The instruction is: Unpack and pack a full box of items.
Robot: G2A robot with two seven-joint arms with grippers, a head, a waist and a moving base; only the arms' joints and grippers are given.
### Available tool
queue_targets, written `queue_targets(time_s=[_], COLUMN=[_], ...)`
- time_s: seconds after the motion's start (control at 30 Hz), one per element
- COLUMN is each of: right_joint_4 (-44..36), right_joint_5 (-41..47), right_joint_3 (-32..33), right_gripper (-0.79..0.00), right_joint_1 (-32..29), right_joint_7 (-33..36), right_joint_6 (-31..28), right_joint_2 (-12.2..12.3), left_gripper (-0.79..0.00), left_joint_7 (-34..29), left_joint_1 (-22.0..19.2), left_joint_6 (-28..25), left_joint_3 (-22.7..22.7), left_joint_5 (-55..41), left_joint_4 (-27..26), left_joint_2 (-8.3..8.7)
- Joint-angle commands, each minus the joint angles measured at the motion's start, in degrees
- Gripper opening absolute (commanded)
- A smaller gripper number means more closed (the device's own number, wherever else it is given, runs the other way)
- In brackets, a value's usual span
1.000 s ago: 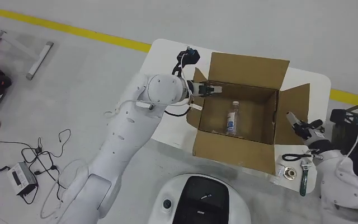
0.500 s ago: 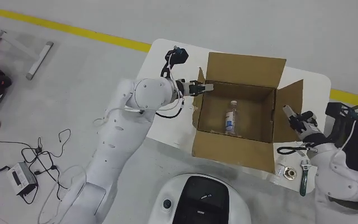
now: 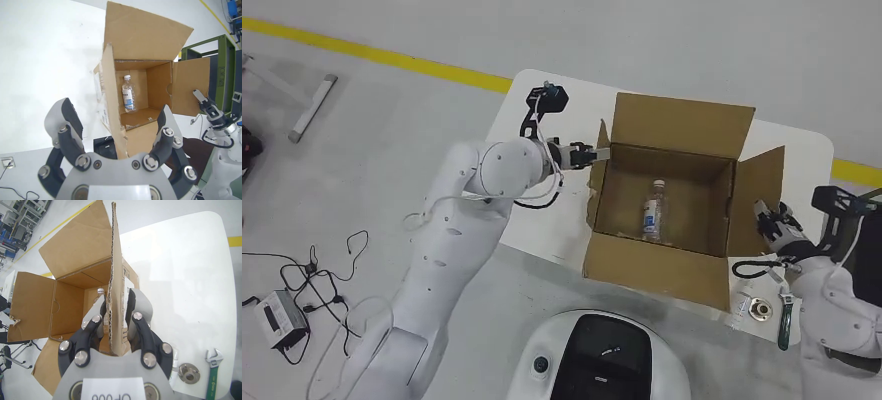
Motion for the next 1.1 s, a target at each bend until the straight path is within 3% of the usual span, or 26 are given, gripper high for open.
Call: queue_targets(time_s=[0.0,0.17,0.23,0.27,0.33,0.4,0.57,0.77,0.8,0.87,0.97,1.07], right_joint_4=[-0.2,-0.5,-0.8,-1.1,-2.0,-3.2,-7.5,-14.4,-15.1,-16.9,-17.7,-17.7], right_joint_5=[0.3,0.3,0.4,0.3,0.3,0.8,1.3,-1.2,-1.0,-0.6,-2.4,-2.6], right_joint_3=[0.3,1.0,1.1,1.1,1.5,2.1,5.3,12.3,13.5,15.6,17.3,17.2], right_gripper=[-0.785,-0.785,-0.459,-0.249,-0.154,0.000,0.000,0.000,-0.071,-0.292,-0.785,-0.785], right_joint_1=[-0.1,-0.5,-0.3,-0.3,-0.5,-1.3,-4.6,-13.9,-15.8,-19.3,-24.1,-27.2], right_joint_7=[-0.7,-0.8,-0.8,-0.9,-1.5,-2.4,-4.5,-5.4,-4.5,-3.1,-0.9,0.6], right_joint_6=[0.1,0.1,0.2,-0.1,-0.2,0.0,-0.4,2.5,3.7,5.4,6.0,6.4], right_joint_2=[0.0,0.2,0.2,0.2,0.3,0.3,0.3,0.1,0.0,-0.2,-0.4,-0.6], left_gripper=[0.000,0.000,0.000,0.000,0.000,0.000,0.000,0.000,0.000,0.000,0.000,0.000], left_joint_7=[0.8,2.6,3.2,3.6,4.1,4.2,4.0,3.3,3.0,3.0,3.0,3.0], left_joint_1=[0.5,1.9,2.3,2.5,2.9,3.1,3.1,2.2,2.0,2.0,2.0,2.0], left_joint_6=[-0.3,0.2,0.4,0.7,1.0,1.0,0.4,-0.4,-0.7,-0.7,-0.7,-0.7], left_joint_3=[-0.4,-1.3,-1.5,-1.8,-2.1,-2.4,-2.4,-0.9,-0.7,-0.7,-0.7,-0.7], left_joint_5=[1.9,4.8,4.9,4.6,4.3,4.1,4.3,3.5,3.4,3.4,3.4,3.4], left_joint_4=[0.1,0.3,0.2,0.0,-0.6,-1.3,-1.4,-0.3,-0.2,-0.2,-0.2,-0.2], left_joint_2=[0.26,0.67,0.73,0.75,0.80,0.87,1.03,0.93,0.91,0.91,0.91,0.91])
